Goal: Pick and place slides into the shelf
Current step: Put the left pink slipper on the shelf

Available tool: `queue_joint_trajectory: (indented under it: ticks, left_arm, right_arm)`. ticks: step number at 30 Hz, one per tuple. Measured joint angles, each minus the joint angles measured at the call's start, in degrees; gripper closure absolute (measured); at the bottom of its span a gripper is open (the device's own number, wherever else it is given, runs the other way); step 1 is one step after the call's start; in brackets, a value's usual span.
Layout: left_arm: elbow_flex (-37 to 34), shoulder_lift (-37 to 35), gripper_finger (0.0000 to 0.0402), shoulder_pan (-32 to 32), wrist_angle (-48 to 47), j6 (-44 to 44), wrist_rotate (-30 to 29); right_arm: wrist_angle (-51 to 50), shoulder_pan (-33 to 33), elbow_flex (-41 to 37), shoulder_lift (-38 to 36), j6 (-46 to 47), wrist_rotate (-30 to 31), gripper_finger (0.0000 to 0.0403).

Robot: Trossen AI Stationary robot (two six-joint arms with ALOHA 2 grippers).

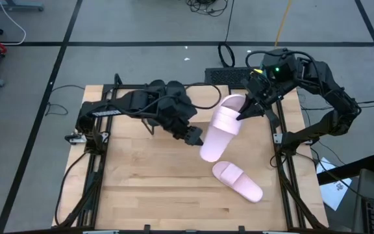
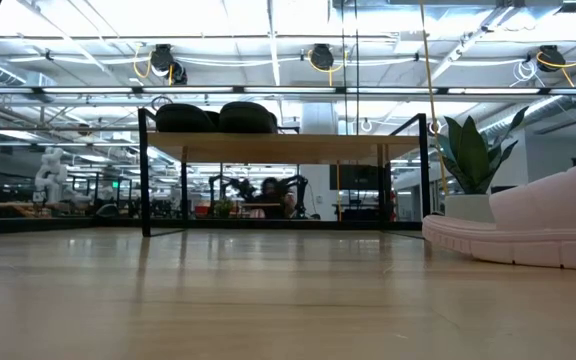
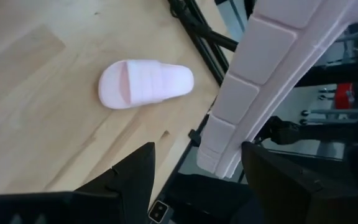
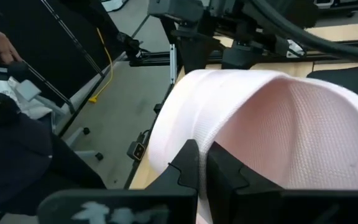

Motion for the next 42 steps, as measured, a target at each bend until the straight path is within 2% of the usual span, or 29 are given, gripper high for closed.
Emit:
queue_joint_trajectory:
  ticks: [10,15,26,32,42]
  left_arm:
    - [-0.02,-1.62,0.0167,-3.23,0.23,1.16,-0.97]
    - [0.09,-3.28,0.0167,-4.47,0.76,1.32,-5.32]
    - [0.04,-2.86,0.0167,-3.59,0.48,2.82,-5.32]
    - [0.07,-2.94,0.0167,-2.36,-3.96,2.91,-5.41]
    - [0.07,-2.93,0.0167,-1.42,-3.22,4.61,-5.40]
  right_arm:
    - [0.30,-0.04,0.02,-0.02,-0.02,0.30,0.0403]
    - [0.17,-0.02,0.02,-0.02,-0.02,0.24,0.0403]
    - [2.21,-0.02,0.02,-0.02,1.72,0.25,0.0403]
    - [2.53,0.00,0.02,-0.02,2.51,0.01,0.0403]
    - [2.65,0.00,0.02,-0.02,2.35,0.03,0.0403]
